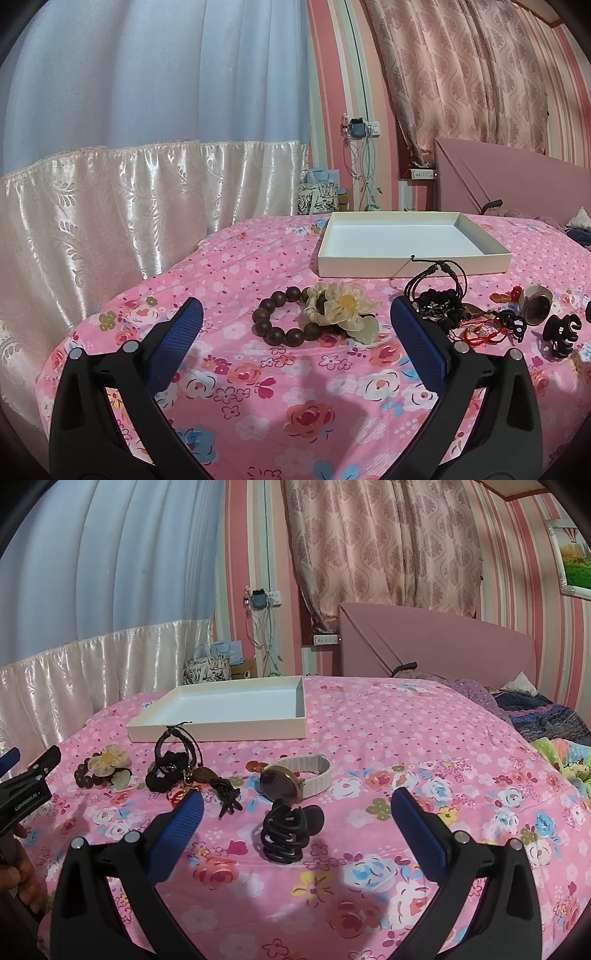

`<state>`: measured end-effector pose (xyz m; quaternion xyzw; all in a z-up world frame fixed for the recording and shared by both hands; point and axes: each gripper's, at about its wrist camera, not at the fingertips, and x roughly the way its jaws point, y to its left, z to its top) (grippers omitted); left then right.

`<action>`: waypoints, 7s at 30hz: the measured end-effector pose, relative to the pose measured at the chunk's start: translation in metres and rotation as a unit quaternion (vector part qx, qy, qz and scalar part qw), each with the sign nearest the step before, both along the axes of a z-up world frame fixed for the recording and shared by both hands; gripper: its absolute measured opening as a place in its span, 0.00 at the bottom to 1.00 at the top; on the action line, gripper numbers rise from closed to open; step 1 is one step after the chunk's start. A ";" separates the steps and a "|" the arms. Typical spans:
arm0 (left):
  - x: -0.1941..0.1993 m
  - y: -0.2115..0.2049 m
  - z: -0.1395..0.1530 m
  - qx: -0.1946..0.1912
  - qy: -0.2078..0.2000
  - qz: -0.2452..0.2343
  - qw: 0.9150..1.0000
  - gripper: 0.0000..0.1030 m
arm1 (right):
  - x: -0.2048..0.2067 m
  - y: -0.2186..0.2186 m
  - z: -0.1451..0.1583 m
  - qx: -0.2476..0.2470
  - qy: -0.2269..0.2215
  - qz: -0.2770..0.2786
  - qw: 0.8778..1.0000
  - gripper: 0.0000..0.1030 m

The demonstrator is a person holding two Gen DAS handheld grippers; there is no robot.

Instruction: Organize jewelry

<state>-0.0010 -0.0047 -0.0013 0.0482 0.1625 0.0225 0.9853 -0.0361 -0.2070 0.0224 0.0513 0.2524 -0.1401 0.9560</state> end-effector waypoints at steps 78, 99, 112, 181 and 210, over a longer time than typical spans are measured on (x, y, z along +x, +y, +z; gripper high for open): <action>0.146 0.017 -0.004 -0.076 0.182 -0.174 0.965 0.03 | 0.151 0.012 0.027 0.111 0.024 0.083 0.990 0.12; 0.184 -0.068 -0.047 -0.049 0.300 -0.214 0.928 0.05 | 0.137 -0.040 0.030 0.129 0.025 0.074 0.989 0.12; 0.199 -0.069 0.048 -0.047 0.172 -0.226 0.958 0.05 | 0.176 -0.053 0.065 0.135 -0.004 0.078 0.988 0.12; 0.275 -0.089 -0.032 -0.066 0.184 -0.111 0.974 0.62 | 0.279 -0.021 -0.026 0.049 0.157 0.047 0.985 0.56; 0.273 -0.082 -0.031 -0.091 0.176 -0.114 0.974 0.74 | 0.272 -0.023 -0.019 0.064 0.140 0.050 0.987 0.68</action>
